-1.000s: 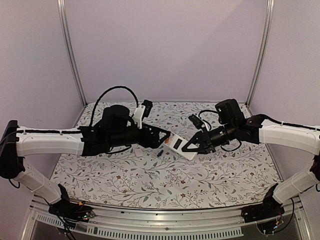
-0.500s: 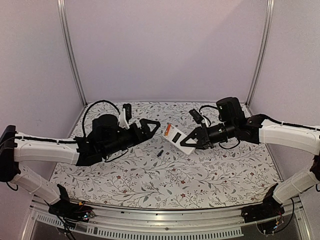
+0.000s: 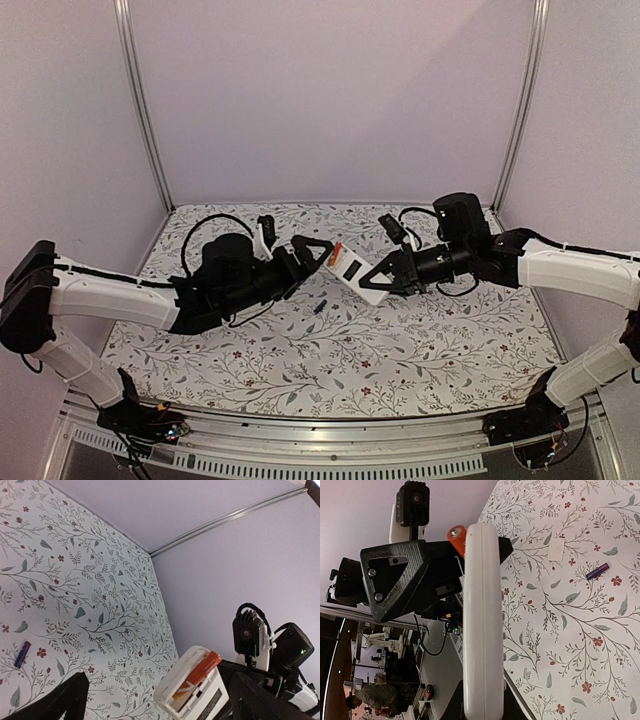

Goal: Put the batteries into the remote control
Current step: Load the battery into the battery compartment.

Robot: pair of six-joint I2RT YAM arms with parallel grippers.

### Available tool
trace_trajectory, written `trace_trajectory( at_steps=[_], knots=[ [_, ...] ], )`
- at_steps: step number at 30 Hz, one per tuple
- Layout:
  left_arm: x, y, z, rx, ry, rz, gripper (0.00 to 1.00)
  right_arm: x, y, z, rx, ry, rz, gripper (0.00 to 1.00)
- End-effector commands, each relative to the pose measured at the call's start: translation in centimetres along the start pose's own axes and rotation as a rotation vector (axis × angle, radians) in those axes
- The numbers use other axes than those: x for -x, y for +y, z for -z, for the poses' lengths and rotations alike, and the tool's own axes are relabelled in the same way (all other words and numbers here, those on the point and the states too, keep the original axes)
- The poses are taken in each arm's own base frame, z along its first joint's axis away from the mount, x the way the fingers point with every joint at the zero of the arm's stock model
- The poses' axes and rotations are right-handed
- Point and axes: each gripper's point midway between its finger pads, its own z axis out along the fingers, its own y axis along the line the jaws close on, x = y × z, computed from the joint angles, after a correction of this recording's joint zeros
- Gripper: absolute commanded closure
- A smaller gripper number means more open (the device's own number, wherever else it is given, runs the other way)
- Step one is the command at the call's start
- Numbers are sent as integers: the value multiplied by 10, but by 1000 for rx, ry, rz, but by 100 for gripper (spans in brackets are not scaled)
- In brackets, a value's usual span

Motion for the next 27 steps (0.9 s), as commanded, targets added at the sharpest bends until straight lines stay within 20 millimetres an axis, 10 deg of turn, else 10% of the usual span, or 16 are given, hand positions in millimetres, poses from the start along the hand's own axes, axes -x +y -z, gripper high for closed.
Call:
trace_trajectory(
  at_steps=[1, 27],
  knots=[
    [2, -26, -4, -81, -22, 32, 0, 8, 4, -2, 11, -21, 17, 100],
    [0, -34, -20, -173, -42, 172, 21, 2, 4, -7, 4, -23, 38, 100]
  ],
)
